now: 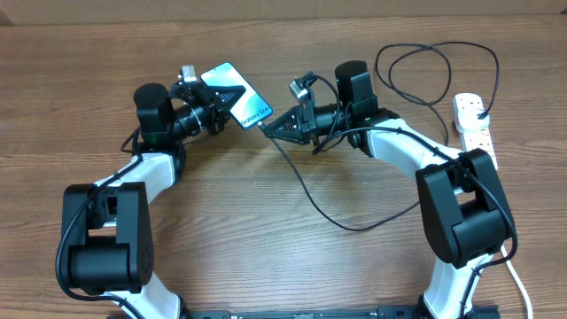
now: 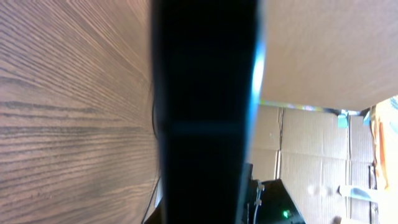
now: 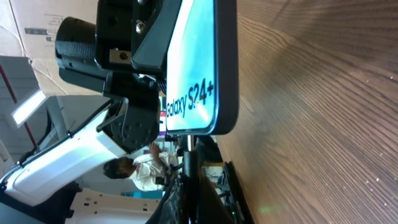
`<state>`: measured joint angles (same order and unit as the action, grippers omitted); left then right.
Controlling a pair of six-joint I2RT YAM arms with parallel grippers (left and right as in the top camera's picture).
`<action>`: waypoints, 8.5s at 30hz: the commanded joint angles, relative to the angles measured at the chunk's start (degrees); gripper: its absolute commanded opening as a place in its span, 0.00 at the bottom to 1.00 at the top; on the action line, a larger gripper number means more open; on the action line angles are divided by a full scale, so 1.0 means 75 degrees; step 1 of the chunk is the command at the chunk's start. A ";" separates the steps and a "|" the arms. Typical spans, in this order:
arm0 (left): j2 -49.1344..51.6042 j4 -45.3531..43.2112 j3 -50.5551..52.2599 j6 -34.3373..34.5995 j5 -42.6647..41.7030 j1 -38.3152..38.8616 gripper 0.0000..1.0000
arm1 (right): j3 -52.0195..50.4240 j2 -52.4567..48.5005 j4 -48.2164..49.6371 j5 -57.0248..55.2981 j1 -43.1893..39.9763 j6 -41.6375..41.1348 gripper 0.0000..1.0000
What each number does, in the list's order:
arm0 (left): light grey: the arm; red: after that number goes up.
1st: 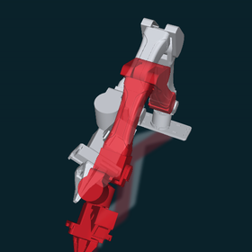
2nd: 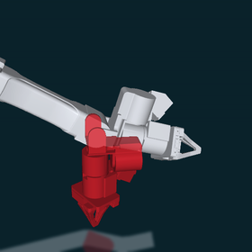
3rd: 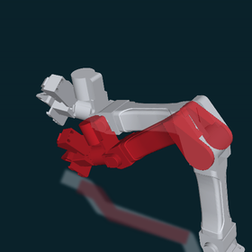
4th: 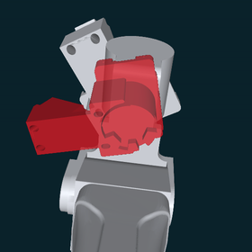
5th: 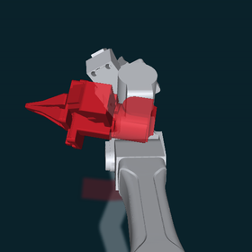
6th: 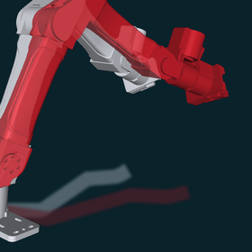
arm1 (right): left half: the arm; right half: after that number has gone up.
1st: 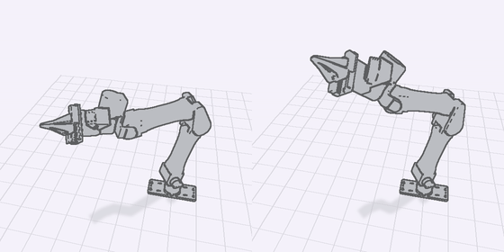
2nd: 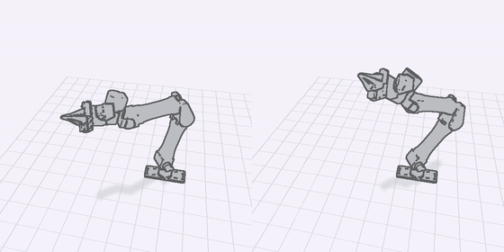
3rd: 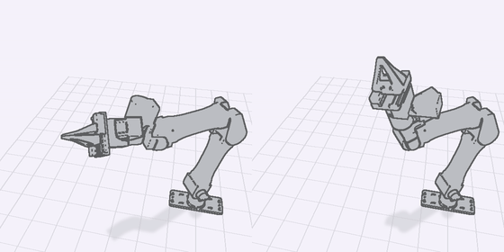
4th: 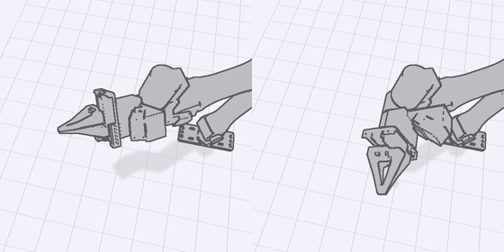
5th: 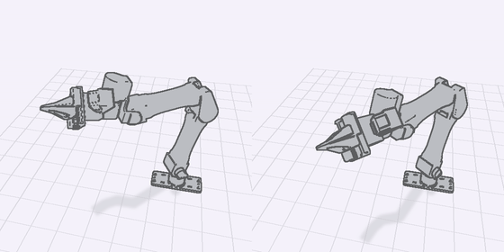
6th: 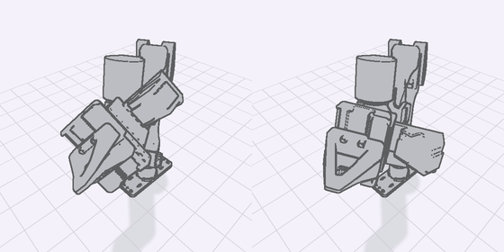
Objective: Plug charger to phone and switch on socket
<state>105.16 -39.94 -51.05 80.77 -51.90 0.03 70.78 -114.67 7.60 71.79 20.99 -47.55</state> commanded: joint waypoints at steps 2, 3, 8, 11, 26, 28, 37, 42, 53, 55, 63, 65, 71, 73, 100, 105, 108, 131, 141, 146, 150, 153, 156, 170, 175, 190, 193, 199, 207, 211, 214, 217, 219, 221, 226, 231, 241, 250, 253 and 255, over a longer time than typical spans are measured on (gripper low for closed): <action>-0.0073 -0.0082 -0.0111 0.0090 -0.0425 0.0265 0.05 | -0.0032 0.0230 0.0519 -0.0565 0.0108 -0.0571 0.04; -0.0073 -0.0082 -0.0111 0.0090 -0.0425 0.0262 0.05 | -0.0032 0.0230 0.0577 -0.0568 0.0108 -0.0641 0.04; -0.0073 -0.0085 -0.0111 0.0085 -0.0425 0.0245 0.04 | -0.0032 0.0230 0.0632 -0.0562 0.0105 -0.0697 0.04; -0.0073 -0.0085 -0.0111 0.0087 -0.0425 0.0245 0.05 | -0.0032 0.0230 0.0629 -0.0565 0.0105 -0.0731 0.04; -0.0073 -0.0877 -0.0111 0.0562 -0.0399 0.0242 0.05 | -0.0032 0.0230 0.0618 -0.0632 0.0044 -0.0871 0.04; -0.0073 -0.0877 -0.0111 0.0554 -0.0405 0.0242 0.04 | -0.0032 0.0230 0.0635 -0.0627 0.0023 -0.0874 0.04; -0.0073 -0.0848 -0.0111 0.0484 -0.0396 -0.0070 0.05 | -0.0032 0.0230 0.0635 -0.0117 -0.0111 -0.0889 0.04; -0.0073 -0.0842 -0.0111 0.0367 -0.0425 -0.0393 0.05 | -0.0032 0.0233 0.0638 0.0050 -0.0204 -0.0877 0.04; -0.0073 -0.0248 -0.0111 0.0029 -0.0221 -0.0382 0.04 | -0.0032 0.0233 0.0638 0.0163 -0.0105 -0.0866 0.04; -0.0073 -0.0251 -0.0111 0.0035 -0.0154 -0.0344 0.05 | -0.0032 0.0233 0.0641 0.0163 -0.0061 -0.0866 0.04; -0.0073 -0.0251 -0.0111 0.0064 0.0017 -0.0198 0.04 | -0.0032 0.0233 0.0737 0.0157 0.0000 -0.0898 0.04; -0.0073 -0.0248 -0.0111 0.0064 0.0052 -0.0163 0.05 | -0.0032 0.0233 0.0755 0.0157 0.0000 -0.0924 0.04; -0.0073 -0.0251 -0.0111 0.0099 0.0146 -0.0085 0.04 | -0.0032 0.0233 0.0758 0.0146 0.0000 -0.0924 0.04; -0.0073 -0.0248 -0.0111 0.0143 0.0143 -0.0085 0.04 | -0.0032 0.0233 0.0758 0.0122 0.0000 -0.0924 0.04; -0.0073 -0.0280 -0.0111 0.0437 0.0117 -0.0085 0.05 | -0.0032 0.0230 0.0755 0.0035 0.0000 -0.0921 0.04; -0.0073 -0.0280 -0.0111 0.0472 0.0085 -0.0085 0.04 | -0.0032 0.0230 0.0755 -0.0023 0.0000 -0.0921 0.04; -0.0073 -0.0280 -0.0111 0.0493 0.0055 -0.0085 0.04 | -0.0032 0.0230 0.0755 -0.0044 0.0000 -0.0924 0.04; -0.0073 -0.0277 -0.0111 0.0434 0.0143 0.0108 0.05 | -0.0032 0.0230 0.0781 -0.0137 0.0000 -0.1087 0.04; -0.0073 -0.0283 -0.0111 0.0434 0.0017 0.0096 0.04 | -0.0032 0.0230 0.0781 -0.0493 -0.0023 -0.1276 0.04; -0.0073 -0.0283 -0.0111 0.0434 -0.0012 0.0093 0.05 | -0.0032 0.0230 0.0784 -0.0644 -0.0023 -0.1323 0.04; -0.0073 -0.0283 -0.0111 0.0431 -0.0026 0.0093 0.04 | -0.0032 0.0230 0.0816 -0.0653 -0.0023 -0.1326 0.04; -0.0073 -0.0280 -0.0111 0.0431 -0.0026 0.0093 0.04 | -0.0032 0.0230 0.0982 -0.0647 -0.0023 -0.1498 0.04; -0.0073 -0.0280 -0.0111 0.0431 -0.0029 0.0093 0.04 | -0.0032 0.0230 0.1306 -0.0595 -0.0023 -0.1690 0.04; -0.0073 -0.0280 -0.0111 0.0431 0.0029 0.0000 0.04 | -0.0032 0.0230 0.1384 -0.0201 -0.0070 -0.1746 0.04; -0.0073 -0.0306 -0.0111 0.0495 -0.0029 -0.0248 0.05 | -0.0032 0.0230 0.1378 0.0189 -0.0274 -0.1658 0.04; -0.0073 -0.0624 -0.0111 0.0866 0.0061 -0.0251 0.04 | -0.0038 0.0230 0.1343 0.0385 -0.0216 -0.1603 0.04; -0.0073 -0.0778 -0.0111 0.0953 0.0140 -0.0251 0.05 | -0.0038 0.0230 0.1317 0.0385 -0.0216 -0.1603 0.04; -0.0073 -0.0761 -0.0111 0.0947 0.0160 -0.0178 0.04 | -0.0038 0.0230 0.1320 0.0379 -0.0213 -0.1603 0.04; -0.0073 -0.0650 -0.0111 0.0950 0.0294 0.0041 0.04 | -0.0038 0.0230 0.1317 0.0382 -0.0105 -0.1478 0.04; -0.0073 -0.0653 -0.0111 0.0950 0.0312 0.0058 0.04 | -0.0038 0.0230 0.1285 0.0385 -0.0102 -0.1475 0.04; -0.0073 -0.0653 -0.0111 0.0950 0.0312 0.0058 0.05 | -0.0038 0.0230 0.1288 0.0379 -0.0102 -0.1475 0.04; -0.0073 -0.0653 -0.0111 0.0950 0.0312 0.0058 0.05 | -0.0038 0.0230 0.1256 0.0373 -0.0102 -0.1457 0.04; -0.0073 -0.0656 -0.0111 0.0953 0.0312 0.0058 0.04 | -0.0038 0.0230 0.1256 0.0358 -0.0108 -0.1457 0.04; -0.0073 -0.0653 -0.0111 0.0953 0.0309 0.0058 0.04 | -0.0038 0.0230 0.1259 0.0326 -0.0108 -0.1457 0.04; -0.0073 -0.0653 -0.0111 0.0953 0.0277 0.0058 0.05 | -0.0038 0.0230 0.1259 0.0224 -0.0108 -0.1460 0.04; -0.0073 -0.0656 -0.0111 0.0953 0.0192 0.0058 0.04 | -0.0038 0.0230 0.1256 0.0157 -0.0108 -0.1460 0.04; -0.0073 -0.0653 -0.0111 0.0950 0.0140 0.0058 0.04 | -0.0038 0.0230 0.1262 0.0009 -0.0108 -0.1463 0.04; -0.0073 -0.0653 -0.0111 0.0950 0.0108 0.0058 0.04 | -0.0038 0.0230 0.1262 -0.0114 -0.0111 -0.1463 0.04; -0.0073 -0.0653 -0.0111 0.0947 0.0105 0.0058 0.04 | -0.0038 0.0230 0.1262 -0.0160 -0.0122 -0.1463 0.04; -0.0073 -0.0653 -0.0111 0.0947 0.0087 0.0058 0.05 | -0.0038 0.0230 0.1262 -0.0160 -0.0152 -0.1463 0.04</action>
<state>105.16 -44.36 -51.05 87.13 -49.65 0.03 70.59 -114.67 16.88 72.53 19.97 -59.07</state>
